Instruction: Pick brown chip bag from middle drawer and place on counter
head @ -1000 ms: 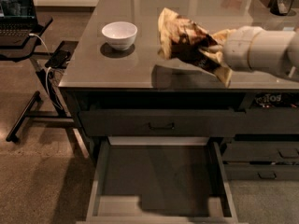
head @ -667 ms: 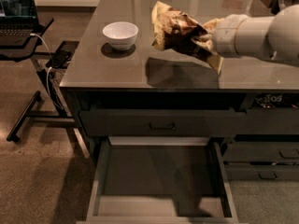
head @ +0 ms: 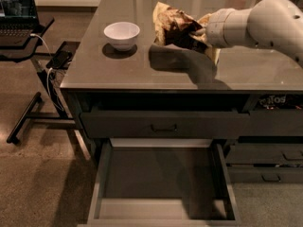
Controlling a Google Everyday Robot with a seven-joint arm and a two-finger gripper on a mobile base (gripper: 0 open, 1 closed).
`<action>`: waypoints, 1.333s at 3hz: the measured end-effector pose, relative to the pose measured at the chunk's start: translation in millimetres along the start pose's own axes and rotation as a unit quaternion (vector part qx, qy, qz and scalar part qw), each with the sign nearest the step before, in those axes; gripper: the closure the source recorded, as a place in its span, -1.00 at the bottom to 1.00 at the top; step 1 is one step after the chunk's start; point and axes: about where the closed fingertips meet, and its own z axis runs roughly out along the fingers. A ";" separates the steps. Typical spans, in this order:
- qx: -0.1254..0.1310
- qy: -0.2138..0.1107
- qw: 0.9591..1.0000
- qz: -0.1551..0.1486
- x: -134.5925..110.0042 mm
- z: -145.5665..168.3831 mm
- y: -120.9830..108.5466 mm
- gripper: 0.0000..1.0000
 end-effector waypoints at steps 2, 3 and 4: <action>-0.004 0.023 1.000 0.000 35.9 26.3 3.2 1.00; -0.004 0.023 1.000 0.000 36.1 26.4 3.3 0.62; -0.004 0.023 1.000 0.000 36.1 26.5 3.4 0.16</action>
Offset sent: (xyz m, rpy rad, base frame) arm 0.0365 -0.0295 -0.0463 -0.0306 0.0350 -0.0554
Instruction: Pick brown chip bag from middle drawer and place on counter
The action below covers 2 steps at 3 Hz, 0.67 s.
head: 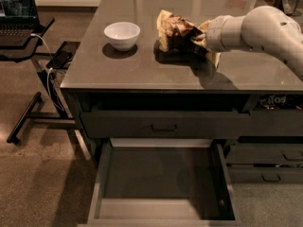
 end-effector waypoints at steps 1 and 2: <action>0.000 0.000 1.000 0.000 0.0 0.0 0.0 -0.31; 0.000 0.000 1.000 0.000 0.0 0.1 0.0 -0.77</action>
Offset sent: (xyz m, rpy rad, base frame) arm 0.0000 0.0000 0.0000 0.0000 0.0000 0.0000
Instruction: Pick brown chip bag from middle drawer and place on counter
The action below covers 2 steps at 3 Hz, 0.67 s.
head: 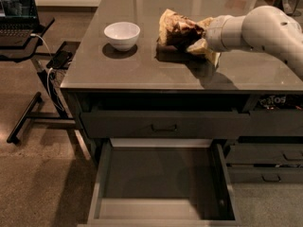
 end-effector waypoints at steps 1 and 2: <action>0.000 0.000 1.000 0.000 0.0 0.1 0.0 -1.00; 0.000 0.000 1.000 0.000 0.0 0.1 0.0 -1.00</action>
Offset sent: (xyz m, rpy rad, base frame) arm 0.0000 0.0000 0.0000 0.0000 0.0000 0.0000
